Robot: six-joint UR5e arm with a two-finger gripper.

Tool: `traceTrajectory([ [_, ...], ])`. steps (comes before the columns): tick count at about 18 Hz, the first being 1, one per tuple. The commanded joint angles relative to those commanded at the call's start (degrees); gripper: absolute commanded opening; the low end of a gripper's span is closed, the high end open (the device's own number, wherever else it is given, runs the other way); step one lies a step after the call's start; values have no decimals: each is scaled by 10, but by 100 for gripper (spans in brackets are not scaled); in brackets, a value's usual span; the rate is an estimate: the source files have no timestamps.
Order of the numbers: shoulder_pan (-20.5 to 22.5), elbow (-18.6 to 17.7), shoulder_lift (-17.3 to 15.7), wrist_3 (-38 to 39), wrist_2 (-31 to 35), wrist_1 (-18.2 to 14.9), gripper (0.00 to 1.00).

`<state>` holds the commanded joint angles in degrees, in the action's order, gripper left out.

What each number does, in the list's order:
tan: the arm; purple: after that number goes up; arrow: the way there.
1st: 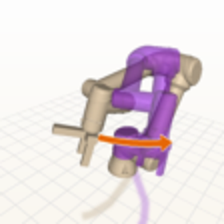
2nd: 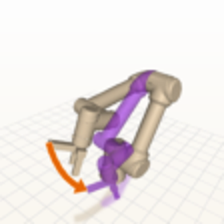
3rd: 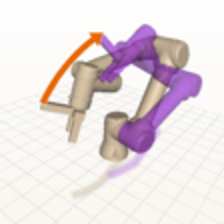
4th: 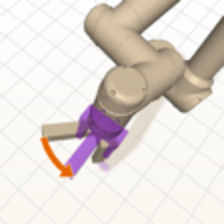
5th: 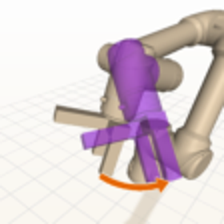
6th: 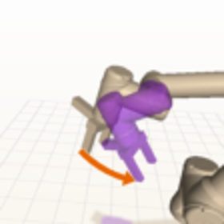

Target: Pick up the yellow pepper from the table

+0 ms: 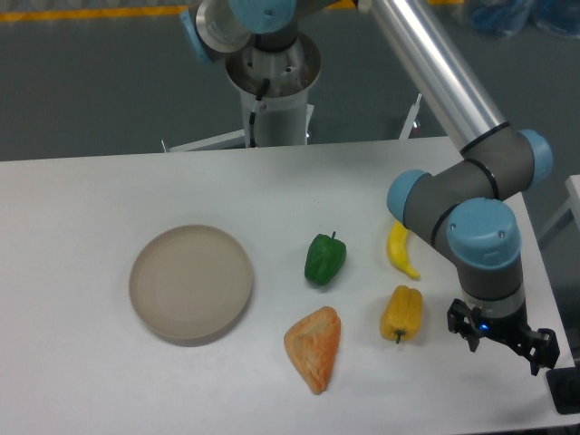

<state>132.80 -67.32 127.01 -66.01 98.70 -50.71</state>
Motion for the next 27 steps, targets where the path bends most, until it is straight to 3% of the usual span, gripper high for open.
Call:
traceTrajectory([
  [8, 50, -125, -82, 1, -43, -35, 100],
  [12, 87, -162, -115, 6, -144, -55, 100],
  [14, 90, -165, -118, 40, -181, -56, 100],
  [19, 53, -187, -107, 101, -185, -48, 100],
  [22, 40, -222, -107, 103, -183, -1, 100],
  [27, 30, -251, -107, 103, -180, 12, 100],
])
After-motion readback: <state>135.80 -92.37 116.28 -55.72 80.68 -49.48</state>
